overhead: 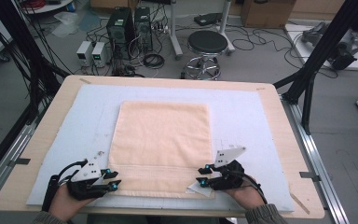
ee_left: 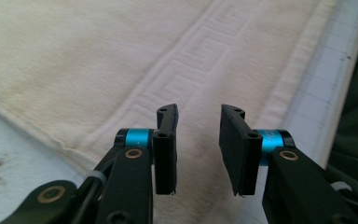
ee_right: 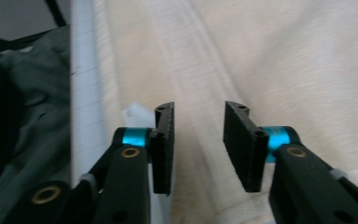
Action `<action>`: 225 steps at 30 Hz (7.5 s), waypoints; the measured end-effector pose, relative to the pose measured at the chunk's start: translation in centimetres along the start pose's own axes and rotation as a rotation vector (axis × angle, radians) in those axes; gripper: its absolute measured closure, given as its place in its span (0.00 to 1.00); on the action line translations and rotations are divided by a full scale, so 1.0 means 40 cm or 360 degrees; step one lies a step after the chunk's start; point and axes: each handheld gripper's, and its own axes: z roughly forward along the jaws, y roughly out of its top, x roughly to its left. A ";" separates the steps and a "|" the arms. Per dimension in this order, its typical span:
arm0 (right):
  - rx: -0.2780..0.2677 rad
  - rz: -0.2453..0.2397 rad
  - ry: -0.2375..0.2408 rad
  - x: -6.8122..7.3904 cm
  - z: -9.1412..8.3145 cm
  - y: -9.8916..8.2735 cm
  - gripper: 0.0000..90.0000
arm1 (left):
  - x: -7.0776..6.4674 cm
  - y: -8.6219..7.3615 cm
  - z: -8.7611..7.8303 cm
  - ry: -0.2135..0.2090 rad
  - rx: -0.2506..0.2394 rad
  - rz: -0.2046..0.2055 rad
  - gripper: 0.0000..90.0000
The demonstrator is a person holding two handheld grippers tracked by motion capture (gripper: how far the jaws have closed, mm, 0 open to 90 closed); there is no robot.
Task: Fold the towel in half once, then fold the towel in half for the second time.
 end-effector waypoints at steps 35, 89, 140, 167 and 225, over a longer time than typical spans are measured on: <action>-0.0072 0.0125 -0.0335 -0.143 0.024 0.098 0.30 | 0.134 0.063 0.025 0.0215 -0.0179 -0.0219 0.37; 0.0027 0.0260 -0.0569 -0.356 0.049 0.175 0.30 | 0.382 0.188 0.116 0.0493 -0.0162 -0.0450 0.45; 0.0035 0.0265 -0.0340 -0.319 0.018 0.180 0.92 | 0.356 0.160 0.115 0.0394 -0.0113 -0.0445 0.93; 0.0061 0.0332 -0.0399 -0.288 -0.010 0.162 0.49 | 0.338 0.110 0.093 0.0393 -0.0024 -0.0368 0.54; -0.0098 -0.0075 -0.0006 -0.032 -0.058 0.096 0.65 | 0.070 0.039 -0.055 0.0092 -0.0238 0.0005 0.63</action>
